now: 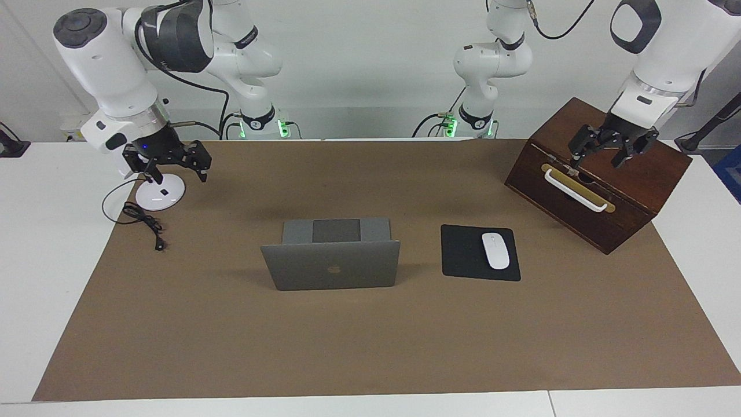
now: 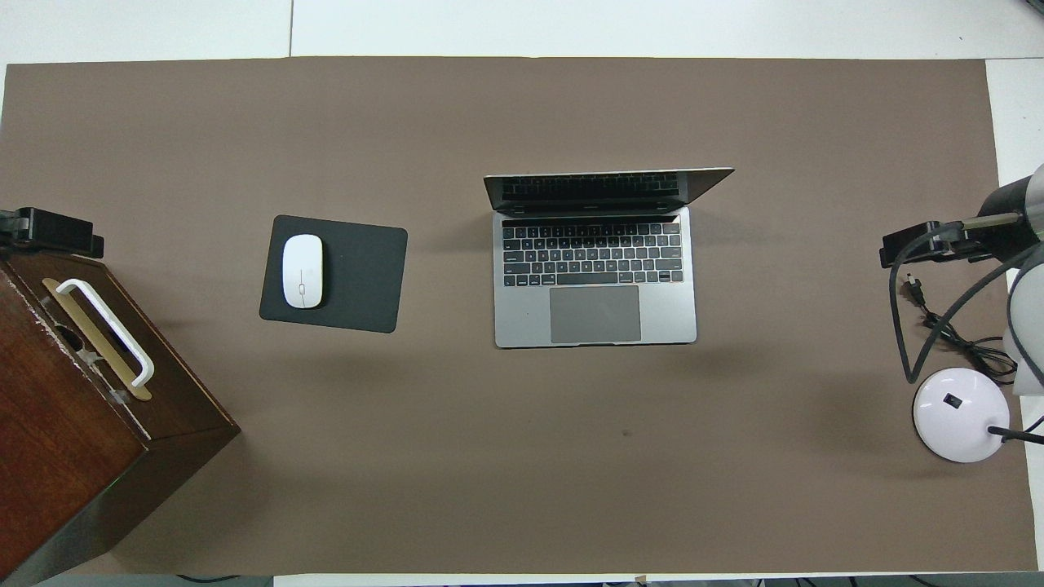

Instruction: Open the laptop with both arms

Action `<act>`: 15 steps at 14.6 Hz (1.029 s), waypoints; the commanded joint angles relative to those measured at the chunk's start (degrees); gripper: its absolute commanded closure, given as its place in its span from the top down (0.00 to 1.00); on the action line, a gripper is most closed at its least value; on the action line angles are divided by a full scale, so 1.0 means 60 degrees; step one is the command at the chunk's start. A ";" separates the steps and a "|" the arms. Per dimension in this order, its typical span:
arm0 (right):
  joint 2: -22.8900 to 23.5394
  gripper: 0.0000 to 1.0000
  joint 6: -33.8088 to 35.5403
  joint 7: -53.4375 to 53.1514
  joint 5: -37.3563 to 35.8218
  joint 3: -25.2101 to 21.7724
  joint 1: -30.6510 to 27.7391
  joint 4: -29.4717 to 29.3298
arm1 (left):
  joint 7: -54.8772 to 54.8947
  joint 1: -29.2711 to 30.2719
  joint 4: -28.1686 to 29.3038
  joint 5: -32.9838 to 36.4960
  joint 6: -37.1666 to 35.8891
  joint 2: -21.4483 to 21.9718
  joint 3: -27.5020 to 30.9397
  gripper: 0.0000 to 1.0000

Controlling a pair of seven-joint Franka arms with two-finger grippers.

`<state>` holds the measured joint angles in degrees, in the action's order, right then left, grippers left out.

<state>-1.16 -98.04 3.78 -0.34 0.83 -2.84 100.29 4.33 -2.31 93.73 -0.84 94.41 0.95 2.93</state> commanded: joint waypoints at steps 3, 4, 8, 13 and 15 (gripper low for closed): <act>-0.0261 0.99 -0.0257 -0.0146 0.0203 0.0037 -0.0054 0.0322 | -0.0428 -0.0201 0.0156 -0.0095 -0.0206 0.0178 0.0038 1.00; -0.0261 0.99 -0.0257 -0.0146 0.0203 0.0037 -0.0054 0.0322 | -0.0429 -0.0201 0.0097 -0.0110 -0.0309 0.0178 0.0053 1.00; -0.0246 0.99 -0.0257 -0.0146 0.0203 0.0037 -0.0054 0.0307 | -0.0429 -0.0201 0.0038 -0.0110 -0.0485 0.0163 0.0053 1.00; -0.0246 0.99 -0.0271 -0.0146 0.0203 0.0037 -0.0054 0.0307 | -0.0429 -0.0201 0.0038 -0.0110 -0.0500 0.0163 0.0038 1.00; -0.0246 0.99 -0.0286 -0.0146 0.0203 0.0037 -0.0054 0.0307 | -0.0414 -0.0201 0.0038 -0.0110 -0.0500 0.0178 0.0038 1.00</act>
<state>-1.22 -98.04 3.78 -0.34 0.83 -2.84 100.33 2.50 -2.80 93.96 -1.09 92.44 1.32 2.72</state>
